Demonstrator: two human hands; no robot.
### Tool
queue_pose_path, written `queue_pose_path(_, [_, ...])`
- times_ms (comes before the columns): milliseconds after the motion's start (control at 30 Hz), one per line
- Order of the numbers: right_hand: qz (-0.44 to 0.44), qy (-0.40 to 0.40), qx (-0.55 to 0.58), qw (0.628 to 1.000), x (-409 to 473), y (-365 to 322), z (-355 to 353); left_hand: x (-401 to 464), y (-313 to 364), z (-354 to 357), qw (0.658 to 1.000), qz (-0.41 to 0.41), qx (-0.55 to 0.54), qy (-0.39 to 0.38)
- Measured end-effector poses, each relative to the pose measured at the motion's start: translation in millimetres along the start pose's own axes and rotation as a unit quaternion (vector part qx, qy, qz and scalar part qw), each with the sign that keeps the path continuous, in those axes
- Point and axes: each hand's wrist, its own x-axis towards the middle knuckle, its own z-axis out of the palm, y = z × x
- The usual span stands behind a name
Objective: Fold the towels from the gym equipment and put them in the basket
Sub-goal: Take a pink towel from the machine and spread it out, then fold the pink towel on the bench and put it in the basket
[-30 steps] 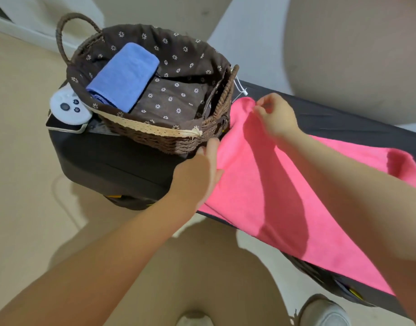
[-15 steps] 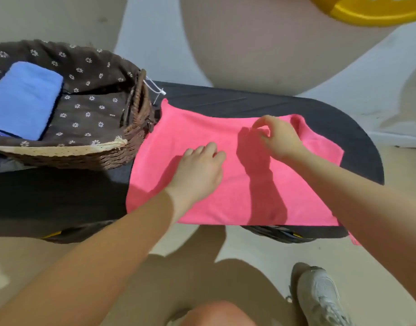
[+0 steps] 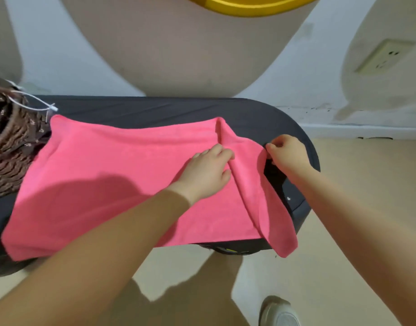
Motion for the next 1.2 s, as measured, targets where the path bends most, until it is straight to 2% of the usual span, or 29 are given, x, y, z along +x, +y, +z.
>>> queue_pose_path(67, [0.030,-0.079,0.136,0.987,4.3,-1.7,-4.2,12.2,13.3,4.1,1.000,-0.006,-0.015,-0.003])
queue_pose_path(167, [0.053,-0.193,0.303,0.932,7.8,-4.0,-8.3,26.2,33.2,12.6,0.999,-0.036,-0.009,0.000])
queue_pose_path(267, [0.039,-0.240,0.385,0.891,15.4,-3.4,-14.8,37.6,53.0,22.6,0.994,-0.107,0.006,0.007])
queue_pose_path(367, [0.086,-0.283,0.474,0.829,19.6,-2.5,-17.6,47.3,62.2,27.8,0.982,-0.179,0.061,-0.002])
queue_pose_path(433, [0.115,-0.302,0.517,0.792,20.2,-1.3,-17.8,52.5,61.4,32.7,0.978,-0.197,0.066,0.023])
queue_pose_path(467, [0.117,-0.301,0.507,0.799,20.6,0.1,-17.5,54.6,59.7,36.6,0.978,-0.196,0.041,0.053])
queue_pose_path(567, [0.070,-0.280,0.374,0.881,24.7,5.9,-17.1,56.0,60.5,46.7,0.964,-0.125,-0.101,0.210])
queue_pose_path(633, [0.048,-0.281,0.334,0.898,29.0,7.6,-19.4,55.5,64.3,48.3,0.952,-0.066,-0.152,0.256])
queue_pose_path(767, [0.020,-0.232,0.372,0.898,43.6,5.1,-30.0,59.2,69.8,52.8,0.965,-0.031,-0.155,0.210])
queue_pose_path(867, [-0.013,-0.194,0.365,0.910,60.8,4.7,-40.0,71.3,79.7,51.8,0.959,-0.036,-0.170,0.225])
queue_pose_path(967, [-0.031,-0.178,0.382,0.906,81.3,4.8,-54.8,88.8,92.8,49.8,0.953,-0.040,-0.183,0.240])
queue_pose_path(1067, [-0.027,-0.156,0.392,0.906,104.7,5.3,-67.3,106.9,102.9,47.0,0.948,-0.058,-0.244,0.198])
queue_pose_path(1133, [-0.040,-0.127,0.359,0.924,121.6,6.7,-69.4,116.2,108.0,44.1,0.937,-0.089,-0.294,0.164])
queue_pose_path(1200, [-0.082,-0.082,0.272,0.955,138.3,12.6,-69.0,121.6,112.1,44.8,0.926,-0.107,-0.339,0.126])
